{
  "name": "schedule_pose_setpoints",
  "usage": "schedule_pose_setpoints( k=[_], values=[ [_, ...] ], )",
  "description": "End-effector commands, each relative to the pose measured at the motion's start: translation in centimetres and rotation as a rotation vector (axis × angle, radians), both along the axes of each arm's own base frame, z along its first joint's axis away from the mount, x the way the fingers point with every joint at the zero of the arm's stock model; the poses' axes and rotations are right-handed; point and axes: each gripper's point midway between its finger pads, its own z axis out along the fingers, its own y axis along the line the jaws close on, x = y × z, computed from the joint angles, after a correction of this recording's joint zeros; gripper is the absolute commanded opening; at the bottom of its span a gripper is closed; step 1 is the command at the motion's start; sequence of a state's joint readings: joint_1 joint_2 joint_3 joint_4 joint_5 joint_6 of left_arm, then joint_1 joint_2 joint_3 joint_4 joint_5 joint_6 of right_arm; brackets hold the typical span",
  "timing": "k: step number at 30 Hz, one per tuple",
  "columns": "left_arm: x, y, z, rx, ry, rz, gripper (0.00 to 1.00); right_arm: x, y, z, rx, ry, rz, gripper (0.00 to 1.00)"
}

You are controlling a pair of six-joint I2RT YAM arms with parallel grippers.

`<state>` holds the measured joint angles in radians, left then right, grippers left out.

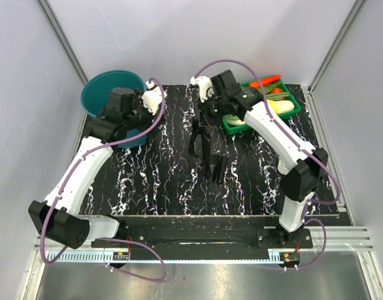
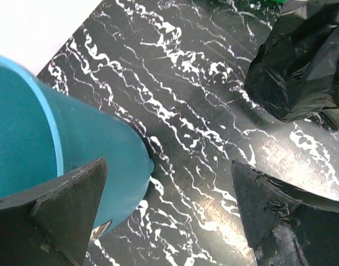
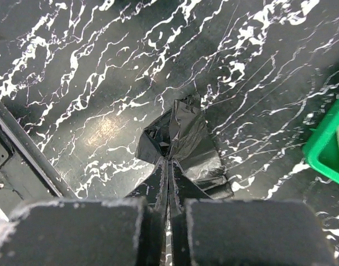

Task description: Put the trash bags into the trash bin

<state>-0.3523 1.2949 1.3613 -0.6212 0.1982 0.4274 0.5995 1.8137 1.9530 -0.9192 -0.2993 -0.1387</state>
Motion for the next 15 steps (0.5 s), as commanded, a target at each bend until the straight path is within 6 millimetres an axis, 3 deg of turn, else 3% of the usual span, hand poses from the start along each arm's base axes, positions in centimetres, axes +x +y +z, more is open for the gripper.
schedule_pose_setpoints(
  k=[1,8,11,13,15],
  values=[
    [-1.8,1.2,-0.4,0.036,0.023,-0.023,0.99,1.3,2.9,-1.8,0.074,-0.003,-0.004,0.0],
    [-3.0,0.4,-0.8,0.031,0.063,-0.103,0.99,-0.1,4.0,-6.1,0.057,0.096,0.069,0.26],
    [-2.5,-0.2,-1.0,0.028,0.068,-0.115,0.99,-0.6,3.8,-6.3,0.053,0.107,0.09,0.38],
    [-2.2,-0.5,-1.1,0.028,0.067,-0.121,0.99,-1.2,3.5,-5.7,0.049,0.1,0.112,0.55],
    [-1.9,-1.0,-1.4,0.038,0.068,-0.13,0.99,-1.3,2.6,-5.5,0.018,0.082,0.088,0.57]
  ],
)
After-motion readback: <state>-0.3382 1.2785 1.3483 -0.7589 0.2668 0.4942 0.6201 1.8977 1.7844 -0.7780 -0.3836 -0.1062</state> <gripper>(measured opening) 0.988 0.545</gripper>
